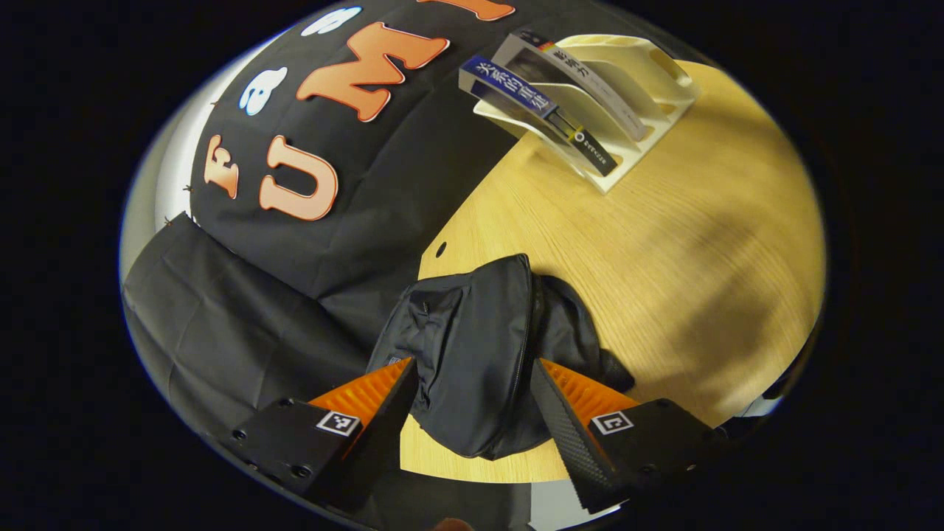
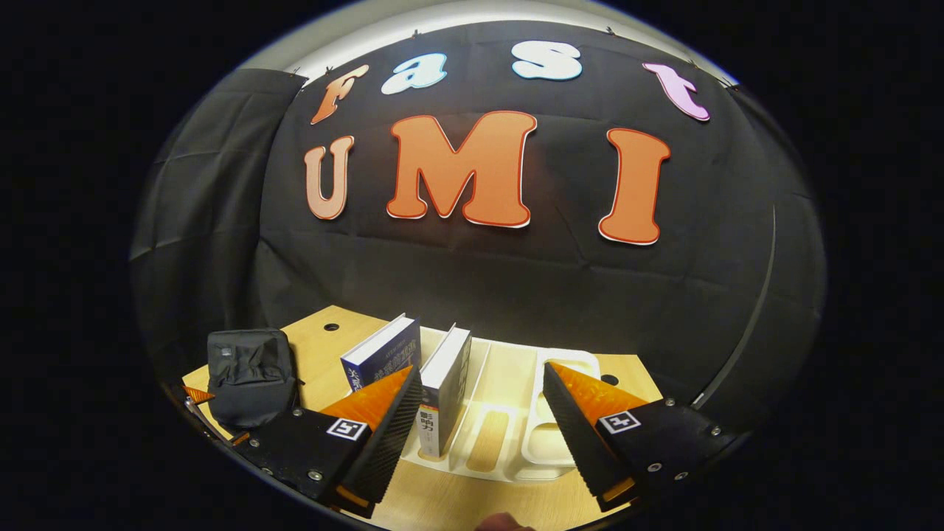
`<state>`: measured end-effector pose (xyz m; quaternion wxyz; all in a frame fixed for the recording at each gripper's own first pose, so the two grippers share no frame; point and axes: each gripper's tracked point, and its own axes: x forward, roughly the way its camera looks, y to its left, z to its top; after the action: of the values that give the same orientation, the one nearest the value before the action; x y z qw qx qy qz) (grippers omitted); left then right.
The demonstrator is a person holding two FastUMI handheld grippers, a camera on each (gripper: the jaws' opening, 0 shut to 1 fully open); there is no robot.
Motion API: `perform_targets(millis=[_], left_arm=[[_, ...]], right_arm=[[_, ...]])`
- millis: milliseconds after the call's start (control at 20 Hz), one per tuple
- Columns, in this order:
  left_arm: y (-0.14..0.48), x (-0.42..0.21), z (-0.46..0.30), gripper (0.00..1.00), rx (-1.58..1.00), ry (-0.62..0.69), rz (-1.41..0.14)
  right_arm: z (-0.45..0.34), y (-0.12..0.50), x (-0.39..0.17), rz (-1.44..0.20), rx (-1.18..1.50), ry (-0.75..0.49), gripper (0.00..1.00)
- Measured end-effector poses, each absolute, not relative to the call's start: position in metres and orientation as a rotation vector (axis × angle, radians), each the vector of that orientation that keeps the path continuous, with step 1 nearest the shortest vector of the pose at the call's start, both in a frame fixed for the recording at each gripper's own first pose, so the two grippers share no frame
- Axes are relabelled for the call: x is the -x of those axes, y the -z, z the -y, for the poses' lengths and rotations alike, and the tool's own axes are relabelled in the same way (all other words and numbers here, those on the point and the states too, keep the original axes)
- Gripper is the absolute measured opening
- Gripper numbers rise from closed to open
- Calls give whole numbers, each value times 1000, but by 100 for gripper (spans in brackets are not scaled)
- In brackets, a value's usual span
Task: Open the schoolbag, grab two books from the bookshelf and put them into the schoolbag.
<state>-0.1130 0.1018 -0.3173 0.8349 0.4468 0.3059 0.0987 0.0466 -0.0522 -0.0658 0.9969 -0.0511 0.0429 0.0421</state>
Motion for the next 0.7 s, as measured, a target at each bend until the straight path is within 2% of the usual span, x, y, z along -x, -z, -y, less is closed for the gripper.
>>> perform_targets(millis=[300, 550, 650, 700], left_arm=[[329, 88, -127, 96, -1043, -260, -667], [336, 62, -145, 95, -1054, -251, -687], [338, 54, -150, 86, -1017, -228, -708], [337, 52, -149, 84, -1005, -209, -712]], right_arm=[[66, 62, -47, -87, 95, -49, 98], [64, 58, -47, -94, 97, -30, 98], [60, 54, -48, -93, 102, -22, 98], [58, 51, -48, -91, 105, -20, 98]])
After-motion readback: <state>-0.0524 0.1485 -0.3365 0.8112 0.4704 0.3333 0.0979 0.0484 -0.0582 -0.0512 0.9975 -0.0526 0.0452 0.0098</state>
